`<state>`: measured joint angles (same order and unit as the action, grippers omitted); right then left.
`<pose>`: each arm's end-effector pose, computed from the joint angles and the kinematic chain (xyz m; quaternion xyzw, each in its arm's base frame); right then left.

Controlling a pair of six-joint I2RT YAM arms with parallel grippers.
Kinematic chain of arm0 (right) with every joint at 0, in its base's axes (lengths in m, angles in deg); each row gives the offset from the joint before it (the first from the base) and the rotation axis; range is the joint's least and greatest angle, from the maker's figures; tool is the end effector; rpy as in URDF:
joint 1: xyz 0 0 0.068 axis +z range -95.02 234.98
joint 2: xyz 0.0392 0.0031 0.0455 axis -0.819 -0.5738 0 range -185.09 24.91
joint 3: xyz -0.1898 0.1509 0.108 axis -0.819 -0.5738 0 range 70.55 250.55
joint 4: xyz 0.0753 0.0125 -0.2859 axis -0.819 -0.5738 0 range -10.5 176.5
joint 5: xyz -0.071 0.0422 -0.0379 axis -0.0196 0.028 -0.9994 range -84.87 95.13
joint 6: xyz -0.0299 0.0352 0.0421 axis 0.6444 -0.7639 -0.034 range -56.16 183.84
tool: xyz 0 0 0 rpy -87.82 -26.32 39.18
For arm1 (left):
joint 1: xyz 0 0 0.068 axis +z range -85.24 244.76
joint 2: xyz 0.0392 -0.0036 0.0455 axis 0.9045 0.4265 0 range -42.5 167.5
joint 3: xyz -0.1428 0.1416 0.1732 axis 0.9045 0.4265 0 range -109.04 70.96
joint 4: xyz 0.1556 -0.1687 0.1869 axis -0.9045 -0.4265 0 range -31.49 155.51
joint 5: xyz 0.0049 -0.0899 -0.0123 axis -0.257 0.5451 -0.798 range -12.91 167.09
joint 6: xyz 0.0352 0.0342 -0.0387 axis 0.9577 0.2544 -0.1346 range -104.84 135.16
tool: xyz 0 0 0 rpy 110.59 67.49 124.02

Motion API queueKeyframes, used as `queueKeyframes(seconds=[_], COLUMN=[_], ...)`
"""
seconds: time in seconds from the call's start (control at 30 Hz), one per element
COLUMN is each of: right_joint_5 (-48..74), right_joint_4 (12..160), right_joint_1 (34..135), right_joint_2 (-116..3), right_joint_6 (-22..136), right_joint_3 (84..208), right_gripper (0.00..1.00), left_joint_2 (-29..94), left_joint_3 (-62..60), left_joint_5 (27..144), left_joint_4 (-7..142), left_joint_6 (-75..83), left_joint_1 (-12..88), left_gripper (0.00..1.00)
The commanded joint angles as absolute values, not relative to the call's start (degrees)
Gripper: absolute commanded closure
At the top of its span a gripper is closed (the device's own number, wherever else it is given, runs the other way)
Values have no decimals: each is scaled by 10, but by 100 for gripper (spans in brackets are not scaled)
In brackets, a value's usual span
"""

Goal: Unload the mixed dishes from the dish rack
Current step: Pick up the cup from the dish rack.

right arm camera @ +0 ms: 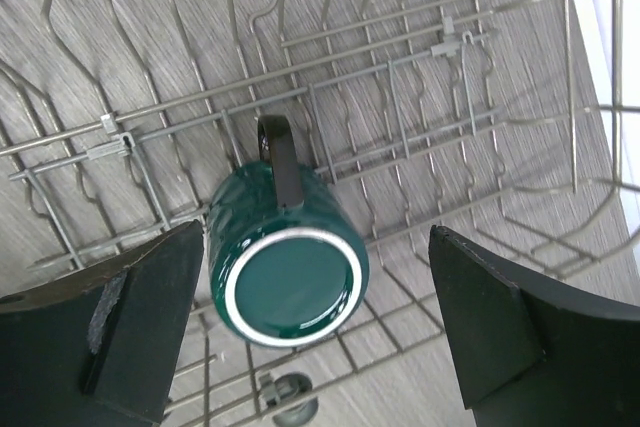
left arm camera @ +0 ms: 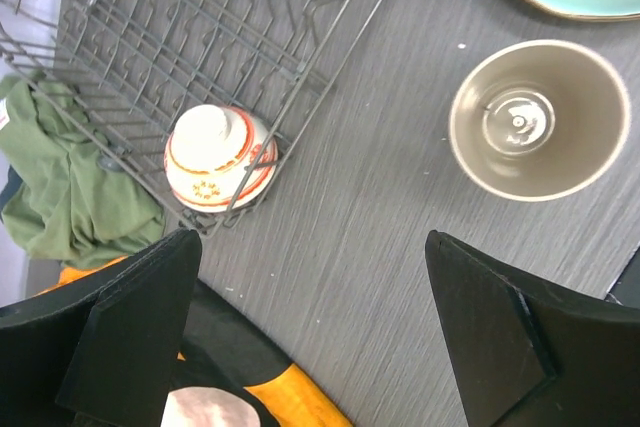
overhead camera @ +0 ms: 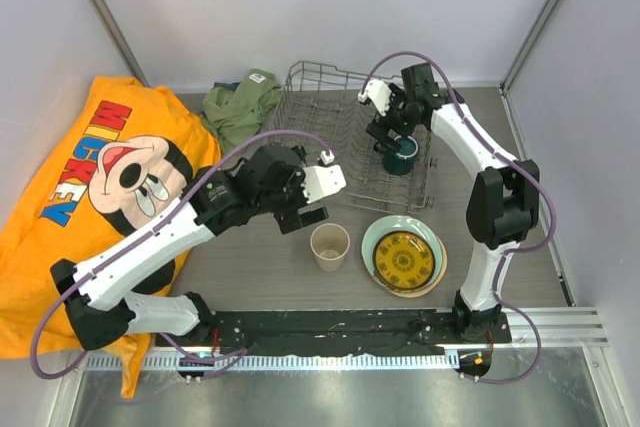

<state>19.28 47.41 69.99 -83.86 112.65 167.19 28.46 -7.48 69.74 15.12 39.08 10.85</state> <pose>0.4466 0.1317 0.2621 -0.5295 0.7730 0.0153 0.3490 0.1796 -0.2359 0.3694 0.5548 0.7279 -0.0463 0.4002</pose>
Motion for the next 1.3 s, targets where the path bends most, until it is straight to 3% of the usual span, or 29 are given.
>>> queueKeyframes(seconds=[0.0, 0.3, 0.57, 0.7, 1.27], right_joint_5=[213, 210, 177, 159, 145], right_joint_4=[458, 415, 342, 333, 331], right_joint_1=[705, 710, 718, 721, 729], right_joint_2=[-872, -958, -1041, -1051, -1082], right_joint_6=[1158, 1196, 1239, 1249, 1242], right_joint_3=[1713, 1798, 1887, 1895, 1901], right_gripper=[2, 6, 19, 27, 45], left_joint_2=[272, 287, 293, 294, 285], left_joint_3=[-74, -88, -95, -96, -65], left_joint_5=[723, 767, 767, 783, 803], left_joint_4=[188, 191, 176, 173, 188], left_joint_6=[405, 417, 413, 414, 415], left_joint_1=[144, 237, 275, 282, 300], left_gripper=[0, 0, 0, 0, 0])
